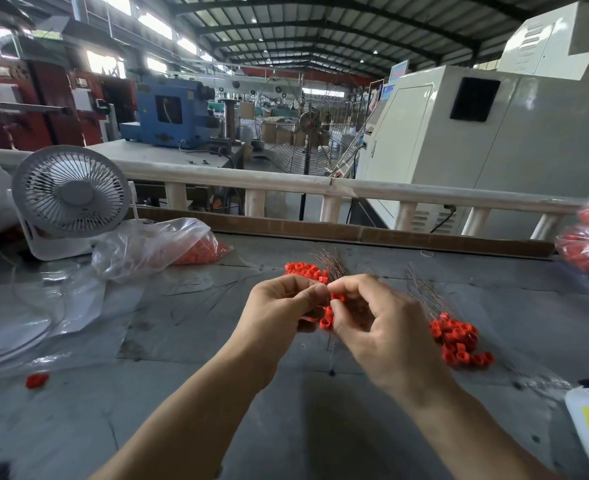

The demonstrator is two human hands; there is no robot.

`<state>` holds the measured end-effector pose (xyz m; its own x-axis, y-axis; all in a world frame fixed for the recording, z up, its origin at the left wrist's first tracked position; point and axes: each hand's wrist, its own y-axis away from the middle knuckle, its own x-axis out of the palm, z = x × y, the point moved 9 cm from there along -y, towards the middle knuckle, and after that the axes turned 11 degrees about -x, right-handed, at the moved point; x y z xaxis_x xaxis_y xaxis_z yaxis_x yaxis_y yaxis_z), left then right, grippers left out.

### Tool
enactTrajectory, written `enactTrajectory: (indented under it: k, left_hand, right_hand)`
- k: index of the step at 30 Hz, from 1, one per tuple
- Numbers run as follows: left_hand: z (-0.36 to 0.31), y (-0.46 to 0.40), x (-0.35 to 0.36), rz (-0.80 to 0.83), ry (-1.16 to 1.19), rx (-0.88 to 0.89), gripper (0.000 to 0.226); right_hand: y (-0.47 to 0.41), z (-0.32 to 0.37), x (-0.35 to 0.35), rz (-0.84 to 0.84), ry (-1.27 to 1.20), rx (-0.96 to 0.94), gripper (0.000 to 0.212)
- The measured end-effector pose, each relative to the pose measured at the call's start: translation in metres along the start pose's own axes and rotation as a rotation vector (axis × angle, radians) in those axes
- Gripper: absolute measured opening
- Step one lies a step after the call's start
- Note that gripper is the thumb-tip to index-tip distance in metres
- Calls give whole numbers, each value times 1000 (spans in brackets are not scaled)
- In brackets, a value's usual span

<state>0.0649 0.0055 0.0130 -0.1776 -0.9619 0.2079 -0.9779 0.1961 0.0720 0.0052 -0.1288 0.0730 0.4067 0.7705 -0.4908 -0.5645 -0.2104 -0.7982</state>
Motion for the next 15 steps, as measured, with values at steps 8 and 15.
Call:
enactTrajectory:
  k: [8, 15]
  left_hand:
    - [4, -1, -6, -30, 53, -53, 18]
    - [6, -1, -5, -67, -24, -69, 19]
  right_hand:
    - [6, -19, 9, 44, -237, 205, 17]
    - [0, -39, -29, -43, 189, 172, 13]
